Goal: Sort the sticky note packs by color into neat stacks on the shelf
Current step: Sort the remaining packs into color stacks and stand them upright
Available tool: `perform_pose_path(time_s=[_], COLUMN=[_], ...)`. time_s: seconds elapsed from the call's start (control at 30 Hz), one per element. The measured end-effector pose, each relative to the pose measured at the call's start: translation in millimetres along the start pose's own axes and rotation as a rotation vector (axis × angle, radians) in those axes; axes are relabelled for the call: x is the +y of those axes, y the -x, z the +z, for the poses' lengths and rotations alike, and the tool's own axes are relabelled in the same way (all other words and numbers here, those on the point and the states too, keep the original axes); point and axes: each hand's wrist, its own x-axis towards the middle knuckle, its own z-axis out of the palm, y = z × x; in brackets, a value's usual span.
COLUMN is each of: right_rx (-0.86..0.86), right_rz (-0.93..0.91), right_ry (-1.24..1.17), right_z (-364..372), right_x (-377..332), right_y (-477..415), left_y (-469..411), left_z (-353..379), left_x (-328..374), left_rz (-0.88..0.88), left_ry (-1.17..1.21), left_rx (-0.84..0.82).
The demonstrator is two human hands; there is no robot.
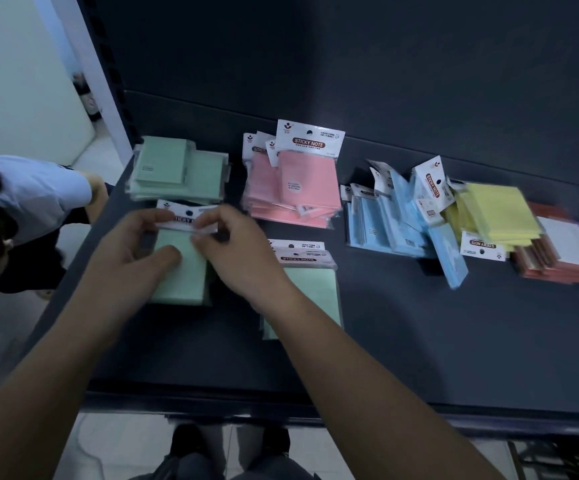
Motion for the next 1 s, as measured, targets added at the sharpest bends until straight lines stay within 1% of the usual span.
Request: perform_pose_path(time_s=[0.07,0.17,0.23,0.3,0.37,0.43,0.5,0.53,0.63,0.67,0.73,0.8,0.9,1.0], right_rx=[-0.049,-0.06,-0.057,-0.017,0.077,0.128,0.08,0.039,-0.042,-0.05,-0.057,-0.056,-0.027,-0.022], right_rz=[-0.032,-0.108,-0.117,-0.129,-0.168,-0.195,-0.134,-0.067,0.121,0.156,0.195,0.215,0.241,0.287], right_ry=[0.167,0.374,0.429,0.393,0.3,0.181,0.018,-0.078,-0.323,-0.377,-0.475,-0.57,-0.697,-0.853], right_z=[3.1,7.5,8.6,8.7,8.4,7.5,7.3,7.6,11.9,13.4,14.9,14.1,13.5,16.9], right_x=[-0.2,3.3,6.2,5.3,0.9,-6.1,-14.8,-19.5,-28.9,-30.4,-33.2,-34.4,-34.6,-32.5], right_y=[6.1,9.0,7.5,5.7,2.2,-2.8,-9.3,-12.8,-25.0,-28.3,-31.9,-31.6,-29.0,-27.0], left_y=[3.1,6.5,7.3,5.5,-2.0,-16.3,-30.7,-36.9,-51.4,-55.7,-58.1,-53.3,-49.1,-53.0], left_z=[-3.4,-3.8,-4.4,-6.1,-9.1,-13.0,-12.2,-10.4,-10.7,-13.0,-15.2,-13.5,-16.6,-21.9], left_x=[-6.7,-11.4,-14.9,-13.7,-6.4,1.7,13.3,17.1,14.8,11.1,5.4,7.9,10.6,6.0], left_rz=[0.018,0.089,0.085,0.075,0.09,0.156,0.221,0.211,0.067,0.021,-0.017,0.001,0.123,0.128], left_ry=[-0.232,-0.548,-0.729,-0.782,-0.767,-0.731,-0.659,-0.606,-0.404,-0.35,-0.291,-0.255,-0.232,-0.15], left_rx=[-0.012,-0.005,0.042,0.084,0.128,0.162,0.187,0.182,0.089,0.069,0.066,0.104,0.191,0.19])
